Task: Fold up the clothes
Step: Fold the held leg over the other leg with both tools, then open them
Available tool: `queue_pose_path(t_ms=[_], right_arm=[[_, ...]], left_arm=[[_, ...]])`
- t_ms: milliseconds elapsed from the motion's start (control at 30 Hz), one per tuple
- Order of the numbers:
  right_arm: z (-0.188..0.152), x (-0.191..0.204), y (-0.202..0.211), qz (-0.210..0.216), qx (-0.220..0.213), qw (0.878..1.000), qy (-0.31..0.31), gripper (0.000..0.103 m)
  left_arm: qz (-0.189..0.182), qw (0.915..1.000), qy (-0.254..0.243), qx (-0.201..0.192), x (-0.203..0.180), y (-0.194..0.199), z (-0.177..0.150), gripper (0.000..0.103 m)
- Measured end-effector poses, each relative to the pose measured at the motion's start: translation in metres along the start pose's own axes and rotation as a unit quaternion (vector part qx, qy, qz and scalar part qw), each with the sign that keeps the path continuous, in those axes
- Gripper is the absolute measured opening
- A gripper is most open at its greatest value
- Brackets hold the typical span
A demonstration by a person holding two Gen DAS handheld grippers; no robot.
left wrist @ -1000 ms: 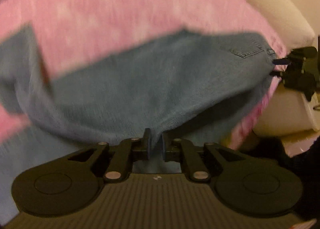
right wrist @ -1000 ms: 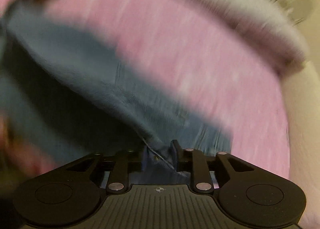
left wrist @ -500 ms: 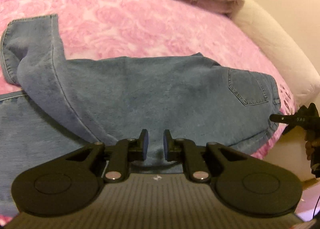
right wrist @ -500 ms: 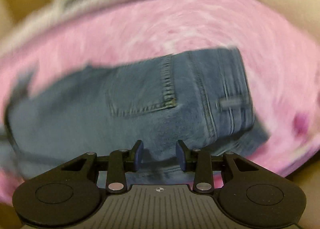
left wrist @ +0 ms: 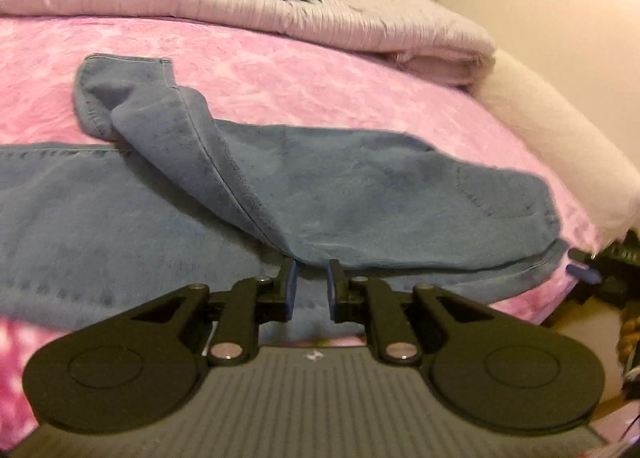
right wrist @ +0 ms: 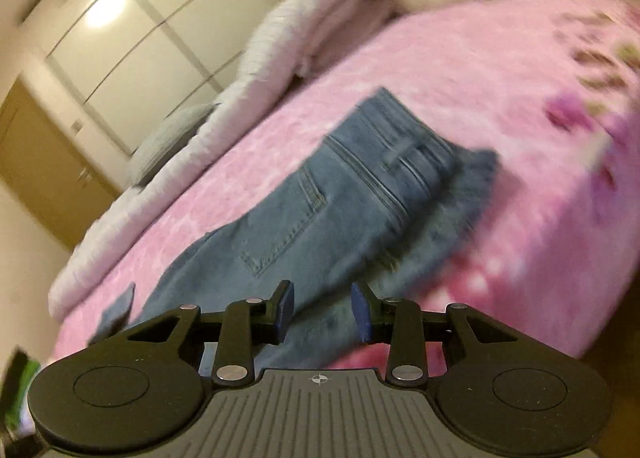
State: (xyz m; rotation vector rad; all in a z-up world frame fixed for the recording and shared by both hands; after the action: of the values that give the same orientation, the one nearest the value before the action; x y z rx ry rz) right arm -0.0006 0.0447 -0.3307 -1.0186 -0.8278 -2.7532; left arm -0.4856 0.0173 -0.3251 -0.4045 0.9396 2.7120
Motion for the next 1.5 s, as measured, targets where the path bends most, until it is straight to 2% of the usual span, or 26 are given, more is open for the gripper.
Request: queue_pose_path(t_ms=[67, 200, 300, 400, 467, 500, 567, 633, 700, 733, 767, 800, 933, 1067, 1167, 1200, 1233, 1267, 1300, 1333, 1367, 1500], right_arm=[[0.006, -0.003, 0.019, 0.018, -0.02, 0.999, -0.041, 0.036], [0.023, -0.022, 0.044, 0.033, -0.047, 0.989, -0.138, 0.036], [0.032, -0.045, 0.044, 0.053, -0.053, 0.976, -0.205, 0.036], [0.035, -0.065, 0.031, 0.052, -0.048, 0.965, -0.252, 0.036], [0.036, -0.071, 0.022, 0.048, -0.044, 0.964, -0.259, 0.036], [0.037, -0.072, 0.017, 0.046, -0.042, 0.963, -0.261, 0.036], [0.038, -0.074, 0.008, 0.042, -0.037, 0.962, -0.266, 0.036], [0.04, -0.073, 0.001, 0.032, -0.035, 0.966, -0.254, 0.036], [0.042, -0.072, -0.005, 0.023, -0.034, 0.97, -0.241, 0.036], [0.043, -0.072, -0.009, 0.021, -0.034, 0.971, -0.234, 0.043], [0.044, -0.073, -0.013, 0.018, -0.032, 0.972, -0.231, 0.058], [0.045, -0.073, -0.016, 0.016, -0.03, 0.972, -0.232, 0.063], [0.052, -0.077, -0.028, 0.01, -0.025, 0.972, -0.235, 0.064], [0.057, -0.085, -0.037, 0.0, -0.025, 0.969, -0.245, 0.064], [0.061, -0.091, -0.045, 0.006, -0.023, 0.968, -0.25, 0.064], [0.063, -0.093, -0.048, 0.008, -0.022, 0.967, -0.252, 0.064], [0.063, -0.095, -0.053, 0.003, -0.017, 0.968, -0.249, 0.059], [0.063, -0.097, -0.058, -0.006, -0.009, 0.97, -0.243, 0.051], [0.063, -0.098, -0.063, -0.011, -0.005, 0.971, -0.239, 0.044], [0.064, -0.099, -0.067, -0.014, -0.003, 0.972, -0.236, 0.025], [0.067, -0.095, -0.065, -0.01, -0.009, 0.975, -0.221, 0.018], [0.085, -0.07, -0.047, 0.017, -0.045, 0.988, -0.146, 0.014]], left_arm=[[0.005, 0.9998, 0.001, -0.019, -0.004, 0.013, 0.003, 0.017], [0.009, 0.9996, 0.01, -0.025, -0.013, 0.022, 0.008, 0.02], [0.009, 0.9997, 0.006, -0.021, -0.018, 0.017, 0.009, 0.021], [0.021, 0.9996, 0.014, -0.01, -0.015, 0.006, 0.013, 0.021], [0.036, 0.9991, 0.023, -0.003, -0.011, -0.003, 0.018, 0.024], [0.049, 0.9984, 0.029, 0.002, -0.008, -0.007, 0.02, 0.029], [0.081, 0.9957, 0.044, 0.01, -0.001, -0.017, 0.024, 0.031], [0.102, 0.9926, 0.063, 0.015, 0.007, -0.025, 0.026, 0.032], [0.107, 0.9894, 0.096, 0.021, 0.016, -0.033, 0.027, 0.034], [0.11, 0.9872, 0.113, 0.024, 0.02, -0.037, 0.028, 0.034], [0.112, 0.9851, 0.128, 0.024, 0.025, -0.04, 0.03, 0.034], [0.113, 0.9835, 0.14, 0.021, 0.028, -0.042, 0.032, 0.034], [0.114, 0.9791, 0.168, 0.004, 0.038, -0.051, 0.043, 0.036], [0.141, 0.9744, 0.175, 0.006, 0.048, -0.072, 0.054, 0.037], [0.14, 0.9756, 0.169, 0.004, 0.053, -0.082, 0.054, 0.033], [0.139, 0.9765, 0.164, 0.002, 0.054, -0.084, 0.054, 0.027], [0.139, 0.9779, 0.156, 0.001, 0.054, -0.085, 0.053, 0.022], [0.141, 0.9796, 0.143, 0.001, 0.054, -0.086, 0.053, 0.009], [0.143, 0.9816, 0.126, 0.002, 0.054, -0.086, 0.053, 0.004], [0.142, 0.9833, 0.114, 0.0, 0.054, -0.084, 0.053, 0.001], [0.141, 0.9844, 0.105, -0.007, 0.053, -0.08, 0.054, 0.001], [0.149, 0.9852, 0.059, -0.062, 0.039, -0.042, 0.056, 0.001]])
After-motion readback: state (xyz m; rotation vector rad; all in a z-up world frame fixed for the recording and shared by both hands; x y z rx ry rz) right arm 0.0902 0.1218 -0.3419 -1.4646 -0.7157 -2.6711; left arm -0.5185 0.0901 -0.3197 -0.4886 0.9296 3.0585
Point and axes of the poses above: each gripper's, at about its wrist camera, not at the fingertips, and y roughly against the way its jaws point, x to its left, z to its top, the point moved 3 cm from there along -y, roughly the way its jaws point, and after that the axes turned 5 degrees about -x, right-handed, at the moved point
